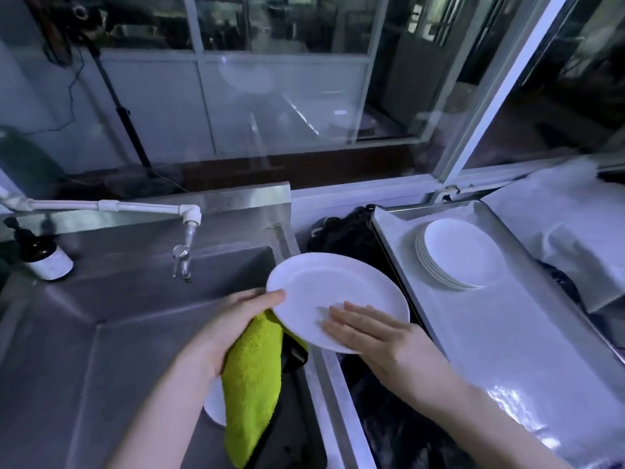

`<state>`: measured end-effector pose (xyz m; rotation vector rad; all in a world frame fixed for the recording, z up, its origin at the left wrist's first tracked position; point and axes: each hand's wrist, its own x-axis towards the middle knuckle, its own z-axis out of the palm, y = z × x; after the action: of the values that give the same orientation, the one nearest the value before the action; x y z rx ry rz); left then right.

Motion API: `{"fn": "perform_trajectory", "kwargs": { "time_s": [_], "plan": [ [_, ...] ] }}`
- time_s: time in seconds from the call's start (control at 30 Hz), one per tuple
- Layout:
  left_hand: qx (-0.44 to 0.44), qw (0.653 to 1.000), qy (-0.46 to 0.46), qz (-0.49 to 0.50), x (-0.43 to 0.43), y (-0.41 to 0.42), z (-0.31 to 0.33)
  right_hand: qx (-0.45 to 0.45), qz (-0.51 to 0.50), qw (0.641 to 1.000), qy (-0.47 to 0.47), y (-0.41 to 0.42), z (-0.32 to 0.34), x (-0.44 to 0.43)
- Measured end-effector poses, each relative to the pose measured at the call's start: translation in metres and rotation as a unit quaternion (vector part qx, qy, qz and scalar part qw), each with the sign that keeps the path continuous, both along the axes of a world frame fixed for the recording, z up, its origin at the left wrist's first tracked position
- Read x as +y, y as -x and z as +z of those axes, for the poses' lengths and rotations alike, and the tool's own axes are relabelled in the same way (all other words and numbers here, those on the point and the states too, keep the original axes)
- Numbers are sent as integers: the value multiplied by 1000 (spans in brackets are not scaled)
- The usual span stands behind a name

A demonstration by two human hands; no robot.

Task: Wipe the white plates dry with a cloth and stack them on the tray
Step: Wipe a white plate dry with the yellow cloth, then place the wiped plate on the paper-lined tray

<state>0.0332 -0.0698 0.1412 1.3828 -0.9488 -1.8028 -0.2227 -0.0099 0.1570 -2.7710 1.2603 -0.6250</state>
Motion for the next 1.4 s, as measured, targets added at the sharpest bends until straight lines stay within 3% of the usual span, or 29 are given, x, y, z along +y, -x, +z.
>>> {"fn": "perform_trajectory", "kwargs": {
  "time_s": [0.17,0.27,0.33,0.4,0.43,0.53,0.6,0.7,0.83,1.07,1.4],
  "plan": [
    [-62,997,35,35,-5,54,-2,26,-39,998,30,47,-6,0],
    [-50,996,38,59,-8,89,-8,-20,-129,991,29,76,-8,-4],
    [-44,995,41,75,-12,111,-13,-93,-221,971,-26,105,-10,-5],
    [-40,995,47,79,-18,132,-16,-211,-313,920,-104,136,-13,-5],
    [-39,995,48,73,-22,143,-16,-295,-346,876,-158,150,-14,-7],
    [-30,997,59,46,-33,177,-18,-551,-357,694,-296,178,-17,-19],
    [-37,996,71,29,-42,201,-22,-591,-351,655,-313,195,-22,-27],
    [-56,993,100,-9,-58,234,-29,-586,-373,657,-291,223,-31,-40],
    [-110,981,129,-92,-83,273,-42,-601,-402,631,-282,265,-48,-59],
    [-201,946,128,-221,-129,317,-65,-557,-444,648,-268,327,-84,-100],
    [-295,924,132,-204,-176,372,-100,-512,-503,650,-249,357,-124,-147]
  ]
}}
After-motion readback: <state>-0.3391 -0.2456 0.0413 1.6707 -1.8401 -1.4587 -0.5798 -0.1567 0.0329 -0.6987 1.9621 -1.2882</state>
